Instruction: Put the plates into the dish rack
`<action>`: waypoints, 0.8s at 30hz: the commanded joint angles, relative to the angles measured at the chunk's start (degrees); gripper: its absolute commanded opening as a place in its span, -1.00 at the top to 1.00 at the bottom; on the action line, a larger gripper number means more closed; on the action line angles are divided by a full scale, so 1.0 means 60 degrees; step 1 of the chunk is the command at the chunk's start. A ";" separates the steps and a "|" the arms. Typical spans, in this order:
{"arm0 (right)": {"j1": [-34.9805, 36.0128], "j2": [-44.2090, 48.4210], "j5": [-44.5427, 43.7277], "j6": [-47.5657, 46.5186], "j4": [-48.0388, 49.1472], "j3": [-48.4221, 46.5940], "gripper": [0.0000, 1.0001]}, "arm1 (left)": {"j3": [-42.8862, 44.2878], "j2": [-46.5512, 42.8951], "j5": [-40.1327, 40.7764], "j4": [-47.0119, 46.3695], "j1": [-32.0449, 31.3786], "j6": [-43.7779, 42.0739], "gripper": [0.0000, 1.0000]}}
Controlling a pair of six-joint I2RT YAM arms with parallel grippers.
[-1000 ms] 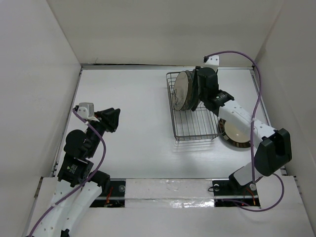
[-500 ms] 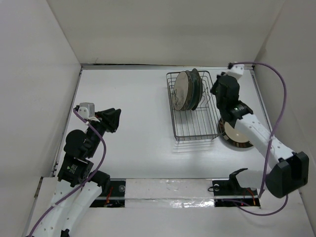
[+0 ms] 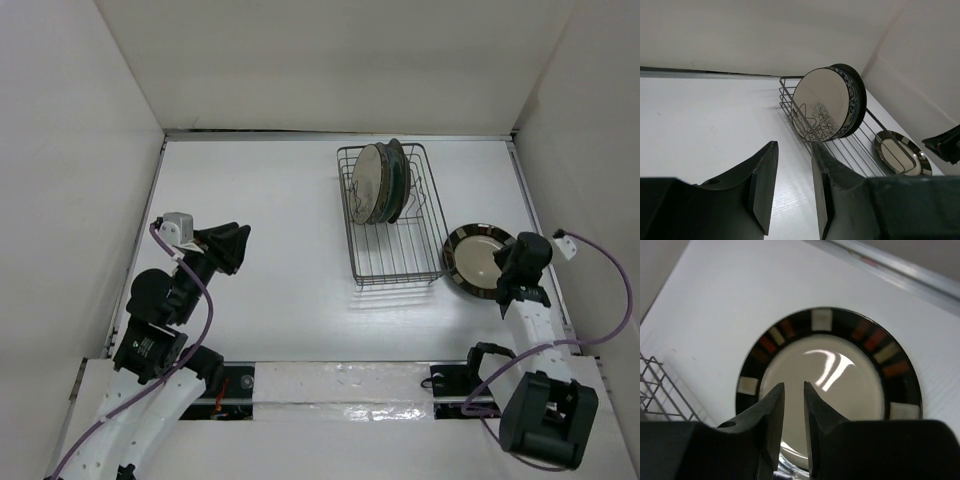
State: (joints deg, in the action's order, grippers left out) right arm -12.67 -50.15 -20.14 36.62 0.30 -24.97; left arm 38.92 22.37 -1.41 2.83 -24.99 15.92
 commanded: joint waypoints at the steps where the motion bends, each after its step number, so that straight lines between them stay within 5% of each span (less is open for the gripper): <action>1: -0.1299 -0.0238 0.2208 0.0606 0.0609 0.0339 0.38 | 0.0018 -0.0285 0.0044 -0.0413 -0.0272 -0.0017 0.41; 10: -0.1757 -0.4335 0.5346 -0.0128 0.1985 -0.0905 0.39 | 0.0018 -0.0608 -0.0014 -0.0428 -0.0654 -0.0032 0.41; 24: -0.1243 -0.8674 0.5804 0.1059 0.2983 -0.4095 0.38 | 0.0018 -0.0418 0.0074 -0.0413 -0.0654 -0.0061 0.40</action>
State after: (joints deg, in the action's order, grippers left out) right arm -20.58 -98.52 13.63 41.01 16.16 -44.73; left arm 38.92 19.40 -1.26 2.83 -28.53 15.92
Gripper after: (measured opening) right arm 0.308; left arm 0.295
